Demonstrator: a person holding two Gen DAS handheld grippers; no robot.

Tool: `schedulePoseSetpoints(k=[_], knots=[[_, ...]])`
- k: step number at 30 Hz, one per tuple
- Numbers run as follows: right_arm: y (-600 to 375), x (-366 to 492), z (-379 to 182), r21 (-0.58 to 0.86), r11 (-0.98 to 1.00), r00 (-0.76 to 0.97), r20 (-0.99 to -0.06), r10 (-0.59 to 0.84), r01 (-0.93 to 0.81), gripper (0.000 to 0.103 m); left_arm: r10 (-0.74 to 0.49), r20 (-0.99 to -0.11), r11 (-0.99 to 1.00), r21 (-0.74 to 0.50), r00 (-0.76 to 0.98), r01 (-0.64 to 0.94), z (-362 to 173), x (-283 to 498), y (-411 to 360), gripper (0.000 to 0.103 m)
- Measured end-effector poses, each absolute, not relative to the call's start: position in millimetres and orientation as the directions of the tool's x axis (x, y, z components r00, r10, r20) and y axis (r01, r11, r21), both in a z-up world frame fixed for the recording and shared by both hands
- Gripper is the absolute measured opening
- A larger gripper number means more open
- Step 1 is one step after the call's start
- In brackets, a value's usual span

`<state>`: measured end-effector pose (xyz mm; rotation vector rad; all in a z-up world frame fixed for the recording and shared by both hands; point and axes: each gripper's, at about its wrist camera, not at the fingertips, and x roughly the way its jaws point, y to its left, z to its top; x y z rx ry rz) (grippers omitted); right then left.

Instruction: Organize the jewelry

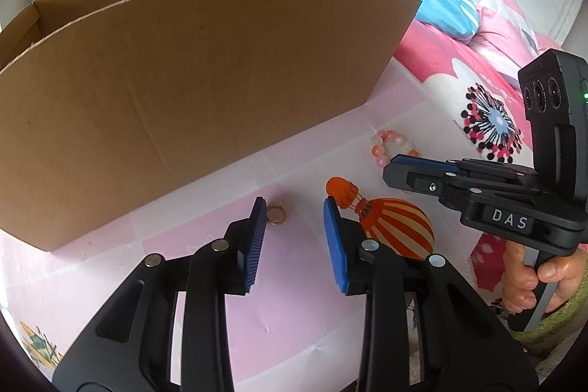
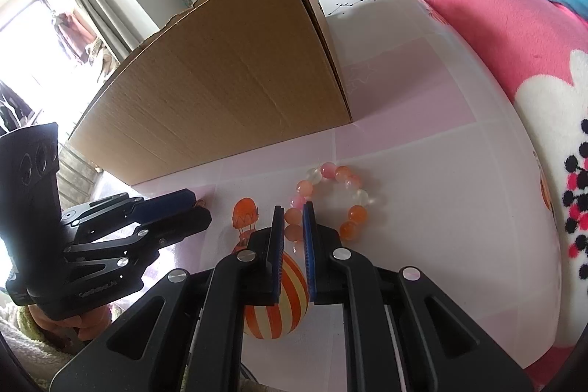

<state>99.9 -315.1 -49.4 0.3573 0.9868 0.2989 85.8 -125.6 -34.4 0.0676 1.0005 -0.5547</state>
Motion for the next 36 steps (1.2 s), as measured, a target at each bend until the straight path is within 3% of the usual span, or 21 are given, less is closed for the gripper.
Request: schedulePoseSetpoints(k=[3,13,24,26,36], knots=[[-316,100,-49,0.428,0.900,0.520,-0.752,0.405,-0.081,0.010,-0.390,-0.816,0.865,-0.165,0.426,0.475,-34,86,-127,0.030],[-316,101,-49,0.428,0.900,0.523,-0.750,0.404,-0.081,0.010,-0.269,-0.834,0.864,0.013,0.483,0.504,-33,80,-138,0.011],[-316,102,-49,0.424,0.902,0.526,-0.750,0.400,-0.082,0.010,-0.292,-0.832,0.862,-0.015,0.473,0.506,-32,79,-132,0.010],[-316,102,-49,0.424,0.902,0.526,-0.750,0.401,-0.082,0.010,-0.304,-0.829,0.861,-0.028,0.470,0.508,-30,79,-131,0.002],[-316,103,-49,0.416,0.905,0.525,-0.754,0.395,-0.084,0.010,-0.335,-0.828,0.870,-0.088,0.450,0.485,-24,76,-118,0.002]])
